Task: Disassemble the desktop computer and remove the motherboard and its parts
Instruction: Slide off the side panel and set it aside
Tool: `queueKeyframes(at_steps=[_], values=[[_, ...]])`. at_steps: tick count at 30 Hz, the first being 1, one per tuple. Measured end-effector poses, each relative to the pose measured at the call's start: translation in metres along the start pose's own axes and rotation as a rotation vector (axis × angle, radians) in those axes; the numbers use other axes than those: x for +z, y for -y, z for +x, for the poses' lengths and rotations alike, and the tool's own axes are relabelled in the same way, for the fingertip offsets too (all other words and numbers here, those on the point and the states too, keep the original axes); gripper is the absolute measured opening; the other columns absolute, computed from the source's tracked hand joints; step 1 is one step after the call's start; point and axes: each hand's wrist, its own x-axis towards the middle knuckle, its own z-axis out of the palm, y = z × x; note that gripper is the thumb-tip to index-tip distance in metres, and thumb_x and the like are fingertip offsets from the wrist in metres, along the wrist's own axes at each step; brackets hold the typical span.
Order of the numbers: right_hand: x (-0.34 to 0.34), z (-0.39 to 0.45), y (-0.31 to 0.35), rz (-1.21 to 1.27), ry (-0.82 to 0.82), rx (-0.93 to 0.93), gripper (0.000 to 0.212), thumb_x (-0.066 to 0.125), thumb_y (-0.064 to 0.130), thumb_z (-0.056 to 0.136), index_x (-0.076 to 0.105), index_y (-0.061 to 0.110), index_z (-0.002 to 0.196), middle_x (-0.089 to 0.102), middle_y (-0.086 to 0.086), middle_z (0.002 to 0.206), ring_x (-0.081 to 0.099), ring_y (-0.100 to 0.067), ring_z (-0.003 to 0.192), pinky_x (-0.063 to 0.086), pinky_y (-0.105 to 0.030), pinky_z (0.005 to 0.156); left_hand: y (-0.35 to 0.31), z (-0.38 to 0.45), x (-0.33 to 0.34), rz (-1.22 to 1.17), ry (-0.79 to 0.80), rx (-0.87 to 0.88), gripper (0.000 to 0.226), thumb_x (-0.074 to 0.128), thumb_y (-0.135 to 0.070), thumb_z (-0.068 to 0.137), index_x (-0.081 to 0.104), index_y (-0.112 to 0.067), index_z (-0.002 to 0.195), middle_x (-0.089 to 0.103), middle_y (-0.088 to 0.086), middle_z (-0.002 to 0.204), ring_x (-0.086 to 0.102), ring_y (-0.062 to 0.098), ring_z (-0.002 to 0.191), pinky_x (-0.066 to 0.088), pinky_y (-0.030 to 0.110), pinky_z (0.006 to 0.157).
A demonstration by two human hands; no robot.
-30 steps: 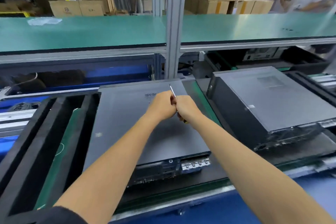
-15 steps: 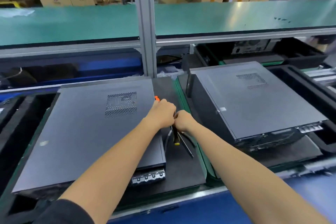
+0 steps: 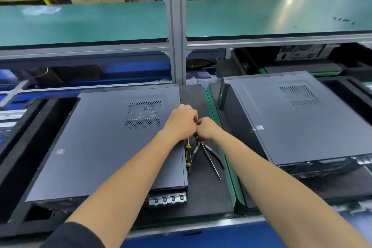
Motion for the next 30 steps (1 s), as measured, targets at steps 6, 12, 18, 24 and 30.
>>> queueKeyframes(at_steps=[6,12,18,24,30], values=[[0.009,-0.007,0.035,-0.09,-0.067,-0.149,0.01,0.047,0.009,0.091,0.056,0.007,0.089,0.058,-0.015,0.089,0.053,-0.028,0.081,0.039,-0.029,0.068,0.016,-0.024,-0.02,-0.266,-0.025,-0.16,0.031,0.043,-0.005,0.087,0.054,-0.012,0.115,0.055,0.009,0.117,0.051,0.027,0.104,0.046,0.045,0.088],[0.046,-0.03,0.064,-0.394,-0.264,-0.298,0.035,0.051,0.016,0.093,0.045,0.002,0.124,0.04,-0.018,0.13,0.045,-0.038,0.117,0.04,-0.042,0.089,0.046,-0.063,-0.039,-0.22,-0.031,-0.191,0.029,0.05,-0.01,0.088,0.051,-0.009,0.117,0.054,0.01,0.12,0.05,0.027,0.109,0.046,0.045,0.089],[0.094,-0.064,0.095,-0.505,-0.13,-0.382,0.033,0.049,0.016,0.092,0.045,0.006,0.123,0.043,-0.015,0.127,0.044,-0.034,0.12,0.041,-0.042,0.091,0.083,-0.122,-0.06,-0.19,-0.012,-0.181,0.015,0.049,-0.011,0.086,0.051,-0.012,0.102,0.052,0.008,0.106,0.05,0.028,0.099,0.046,0.043,0.079],[0.16,-0.1,0.109,-0.57,-0.086,-0.432,0.034,0.05,0.024,0.093,0.047,0.007,0.122,0.044,-0.013,0.125,0.046,-0.033,0.115,0.042,-0.041,0.089,0.128,-0.189,-0.068,-0.117,0.018,-0.148,0.005,0.044,-0.008,0.089,0.049,-0.006,0.089,0.055,0.014,0.1,0.051,0.033,0.093,0.044,0.048,0.08],[0.189,-0.136,0.102,-0.574,-0.086,-0.572,0.059,0.055,0.042,0.091,0.047,0.007,0.137,0.045,-0.013,0.141,0.041,-0.03,0.131,0.037,-0.042,0.106,0.149,-0.238,-0.061,-0.126,0.061,-0.09,0.031,0.035,-0.022,0.101,0.051,-0.01,0.125,0.048,0.01,0.139,0.041,0.03,0.13,0.035,0.042,0.104]])
